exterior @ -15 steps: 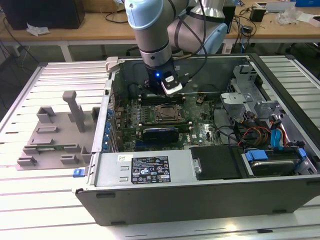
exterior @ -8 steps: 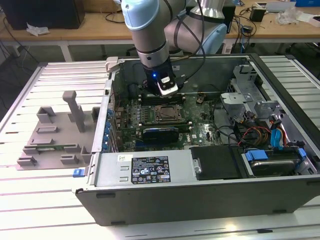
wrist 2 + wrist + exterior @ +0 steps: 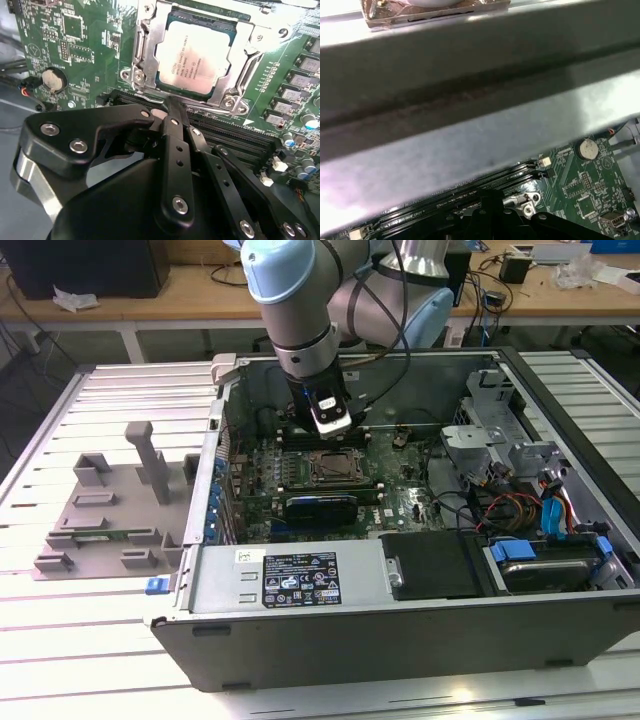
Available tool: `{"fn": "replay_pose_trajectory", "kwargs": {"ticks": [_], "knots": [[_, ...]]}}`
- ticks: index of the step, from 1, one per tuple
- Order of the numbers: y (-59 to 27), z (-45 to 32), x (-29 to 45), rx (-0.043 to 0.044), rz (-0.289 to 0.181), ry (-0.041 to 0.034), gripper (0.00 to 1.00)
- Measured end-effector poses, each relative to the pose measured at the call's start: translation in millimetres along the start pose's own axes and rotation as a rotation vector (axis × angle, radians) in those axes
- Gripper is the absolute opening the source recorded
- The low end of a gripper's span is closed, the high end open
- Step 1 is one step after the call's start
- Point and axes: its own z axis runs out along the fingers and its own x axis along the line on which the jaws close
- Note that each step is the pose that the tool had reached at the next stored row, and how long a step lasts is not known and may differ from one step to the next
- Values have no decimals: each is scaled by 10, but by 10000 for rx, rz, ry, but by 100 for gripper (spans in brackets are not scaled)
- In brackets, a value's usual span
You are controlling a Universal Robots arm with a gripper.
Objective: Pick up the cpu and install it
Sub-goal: 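Install the first cpu locking lever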
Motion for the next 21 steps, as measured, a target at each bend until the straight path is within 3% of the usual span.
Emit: {"fn": "replay_pose_trajectory", "kwargs": {"ticks": [6, 13, 21], "knots": [[1, 14, -7, 111, 342, -85, 11], [23, 32, -47, 153, 589, -139, 11], [35, 34, -54, 172, 651, -149, 11]]}}
